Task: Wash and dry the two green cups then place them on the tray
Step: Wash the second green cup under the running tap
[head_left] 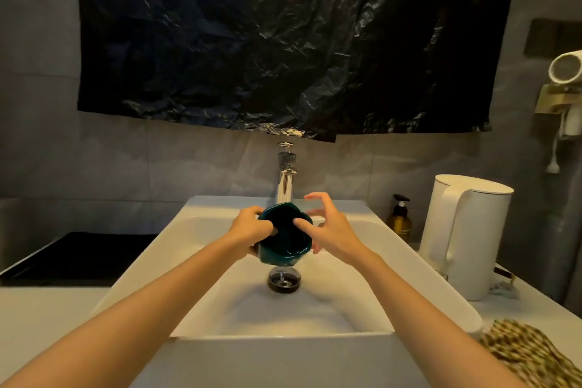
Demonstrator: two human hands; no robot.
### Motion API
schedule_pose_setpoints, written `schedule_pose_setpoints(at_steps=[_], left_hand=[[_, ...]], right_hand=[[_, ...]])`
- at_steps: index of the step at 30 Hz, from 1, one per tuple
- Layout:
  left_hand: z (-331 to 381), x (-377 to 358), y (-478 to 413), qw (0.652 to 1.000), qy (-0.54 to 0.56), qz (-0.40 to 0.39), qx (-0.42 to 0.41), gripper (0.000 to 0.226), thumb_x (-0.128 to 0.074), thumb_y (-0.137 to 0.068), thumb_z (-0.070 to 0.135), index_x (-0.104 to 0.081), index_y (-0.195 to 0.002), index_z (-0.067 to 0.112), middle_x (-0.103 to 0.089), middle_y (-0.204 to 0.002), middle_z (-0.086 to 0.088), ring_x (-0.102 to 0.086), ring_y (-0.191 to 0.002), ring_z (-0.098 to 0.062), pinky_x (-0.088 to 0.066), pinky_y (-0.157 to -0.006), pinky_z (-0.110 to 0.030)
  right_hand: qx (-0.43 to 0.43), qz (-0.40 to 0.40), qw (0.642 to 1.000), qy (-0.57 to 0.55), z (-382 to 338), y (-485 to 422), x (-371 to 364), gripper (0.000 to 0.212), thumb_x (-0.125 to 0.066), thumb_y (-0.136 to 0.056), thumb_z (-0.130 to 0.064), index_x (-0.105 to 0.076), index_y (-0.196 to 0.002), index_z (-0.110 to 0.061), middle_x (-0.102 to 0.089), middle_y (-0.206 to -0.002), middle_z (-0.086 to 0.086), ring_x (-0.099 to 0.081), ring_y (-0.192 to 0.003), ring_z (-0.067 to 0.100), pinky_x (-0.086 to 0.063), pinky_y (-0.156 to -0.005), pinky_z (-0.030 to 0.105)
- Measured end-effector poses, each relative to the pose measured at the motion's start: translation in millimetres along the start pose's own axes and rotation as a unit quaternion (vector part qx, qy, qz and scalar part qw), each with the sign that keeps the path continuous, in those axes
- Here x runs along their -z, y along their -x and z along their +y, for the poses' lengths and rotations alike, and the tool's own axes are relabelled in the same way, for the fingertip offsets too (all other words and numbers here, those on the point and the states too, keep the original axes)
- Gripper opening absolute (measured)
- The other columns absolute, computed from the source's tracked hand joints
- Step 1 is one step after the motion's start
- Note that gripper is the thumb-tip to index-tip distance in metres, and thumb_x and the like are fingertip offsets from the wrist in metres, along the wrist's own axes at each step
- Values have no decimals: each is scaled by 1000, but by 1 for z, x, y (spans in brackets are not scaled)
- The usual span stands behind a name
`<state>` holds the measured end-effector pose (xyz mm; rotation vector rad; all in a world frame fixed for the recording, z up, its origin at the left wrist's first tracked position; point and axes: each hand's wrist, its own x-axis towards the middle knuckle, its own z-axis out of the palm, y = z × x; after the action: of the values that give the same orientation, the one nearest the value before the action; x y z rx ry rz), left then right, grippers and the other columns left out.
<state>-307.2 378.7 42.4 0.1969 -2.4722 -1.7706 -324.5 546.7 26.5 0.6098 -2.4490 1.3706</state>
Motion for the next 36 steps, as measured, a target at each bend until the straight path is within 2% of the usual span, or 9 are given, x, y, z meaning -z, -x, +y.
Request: schedule_pose_setpoints(at_steps=[3, 5, 9, 13, 17, 23, 30, 33, 36], left_hand=[[5, 25, 15, 997, 66, 5, 43, 30, -49, -90, -3, -48, -119, 6, -55, -115, -15, -51, -109, -33, -51, -78, -48], [8, 42, 25, 994, 94, 10, 58, 29, -46, -90, 0, -47, -118, 3, -55, -115, -17, -53, -107, -33, -53, -73, -47], [11, 73, 47, 988, 144, 13, 59, 29, -48, -89, 5, -48, -118, 6, -58, -98, -15, -58, -88, -28, -53, -66, -46], [8, 101, 76, 979, 190, 3, 70, 17, -47, -90, 6, -51, -106, 8, -58, -91, -13, -57, -79, -27, -52, -62, -47], [-1, 136, 101, 976, 200, -4, 84, 22, -52, -91, 12, -51, -113, 9, -58, -105, -17, -58, -94, -32, -54, -66, -47], [-24, 203, 136, 987, 134, 18, 82, 32, -57, -92, 22, -50, -121, 13, -57, -119, -18, -59, -105, -34, -58, -73, -44], [-73, 271, 160, 982, -44, 166, 80, 23, -53, -91, 33, -59, -98, 12, -66, -89, -12, -65, -77, -26, -54, -63, -32], [-100, 297, 168, 967, -109, 224, 52, 22, -59, -89, 29, -64, -100, 10, -67, -95, -14, -61, -76, -22, -51, -61, -31], [-122, 312, 181, 965, -101, 238, 33, 20, -67, -85, 28, -64, -98, 13, -67, -92, -9, -61, -75, -17, -53, -65, -35]], right_hand=[[110, 70, 987, 89, -21, 9, -9, 50, -69, -85, -38, -40, -125, -28, -51, -124, -10, -60, -68, 14, -56, -58, 29], [176, 87, 971, 138, -42, 16, -14, 42, -68, -85, -38, -48, -120, -24, -48, -122, -10, -57, -68, 11, -55, -60, 25], [266, -1, 945, 189, -79, 34, -26, 27, -62, -87, -45, -60, -108, -27, -50, -120, -11, -48, -73, -5, -46, -66, 16], [282, -76, 913, 285, -105, 45, -39, 29, -61, -89, -42, -60, -112, -24, -61, -110, -6, -51, -83, 7, -38, -61, 16], [305, -94, 910, 264, -133, 53, -61, 23, -62, -90, -34, -59, -108, -19, -63, -107, 0, -58, -90, 19, -49, -71, 32], [336, -103, 908, 228, -173, 72, -115, 21, -59, -92, -31, -56, -109, -18, -61, -106, 1, -57, -90, 21, -44, -70, 32], [358, -141, 900, 206, -213, 91, -184, 28, -59, -92, -34, -56, -114, -17, -60, -112, 1, -57, -96, 22, -47, -75, 36], [353, -162, 897, 212, -222, 100, -217, 29, -58, -93, -34, -55, -116, -17, -59, -113, 2, -57, -98, 23, -49, -77, 38], [334, -179, 902, 204, -223, 111, -250, 30, -57, -94, -33, -53, -118, -16, -58, -113, 3, -58, -98, 23, -51, -79, 41]])
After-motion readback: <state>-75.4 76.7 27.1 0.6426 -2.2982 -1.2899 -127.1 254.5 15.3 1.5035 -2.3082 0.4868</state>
